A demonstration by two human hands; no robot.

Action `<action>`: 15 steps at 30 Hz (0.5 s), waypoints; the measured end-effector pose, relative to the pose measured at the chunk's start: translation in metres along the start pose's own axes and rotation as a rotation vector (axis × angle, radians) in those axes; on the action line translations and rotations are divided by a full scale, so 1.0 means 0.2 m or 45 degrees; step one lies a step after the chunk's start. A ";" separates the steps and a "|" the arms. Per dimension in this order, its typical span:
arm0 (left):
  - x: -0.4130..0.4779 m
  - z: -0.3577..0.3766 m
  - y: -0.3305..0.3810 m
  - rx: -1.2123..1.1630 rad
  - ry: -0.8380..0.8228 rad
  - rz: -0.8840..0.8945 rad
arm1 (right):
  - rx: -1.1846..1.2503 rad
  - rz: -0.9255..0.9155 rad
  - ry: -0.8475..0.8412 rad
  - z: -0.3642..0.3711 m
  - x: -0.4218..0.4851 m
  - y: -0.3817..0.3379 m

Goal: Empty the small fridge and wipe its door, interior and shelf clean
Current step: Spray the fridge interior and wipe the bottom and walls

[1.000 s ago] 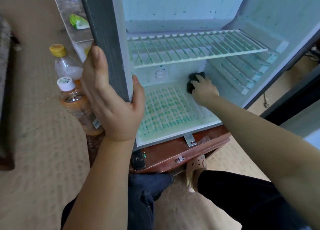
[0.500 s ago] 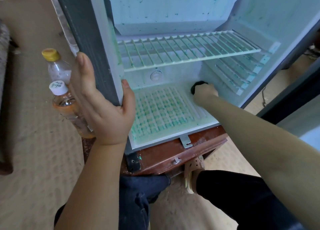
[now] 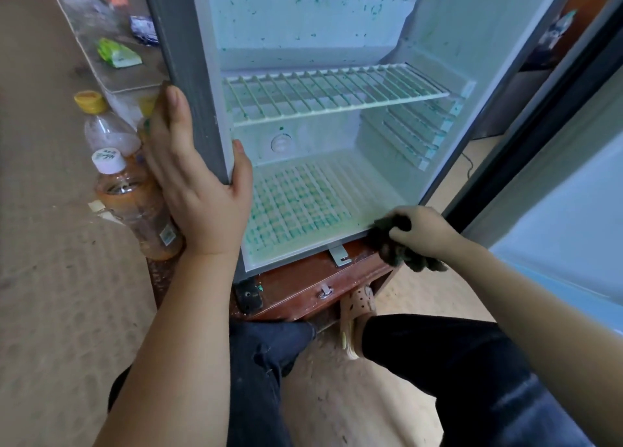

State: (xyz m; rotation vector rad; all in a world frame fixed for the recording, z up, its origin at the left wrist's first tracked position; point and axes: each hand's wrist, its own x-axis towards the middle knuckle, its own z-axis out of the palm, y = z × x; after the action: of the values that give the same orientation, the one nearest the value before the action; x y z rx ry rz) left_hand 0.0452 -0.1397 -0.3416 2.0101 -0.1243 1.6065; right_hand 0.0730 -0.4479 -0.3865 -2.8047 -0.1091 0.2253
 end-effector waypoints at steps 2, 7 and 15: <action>0.00 0.01 -0.01 -0.014 0.021 0.018 | 0.070 -0.028 0.203 0.00 0.05 -0.03; 0.00 0.03 -0.03 -0.033 0.038 0.066 | -0.103 0.004 0.178 0.13 0.34 0.06; 0.00 0.04 -0.02 -0.018 0.068 0.055 | 0.174 -0.009 0.457 0.34 0.26 -0.04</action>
State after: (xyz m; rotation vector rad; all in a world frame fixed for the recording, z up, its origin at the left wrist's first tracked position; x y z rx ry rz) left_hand 0.0544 -0.1408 -0.3449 1.9646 -0.1592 1.6801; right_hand 0.1126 -0.4138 -0.4550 -2.6581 -0.0181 -0.2625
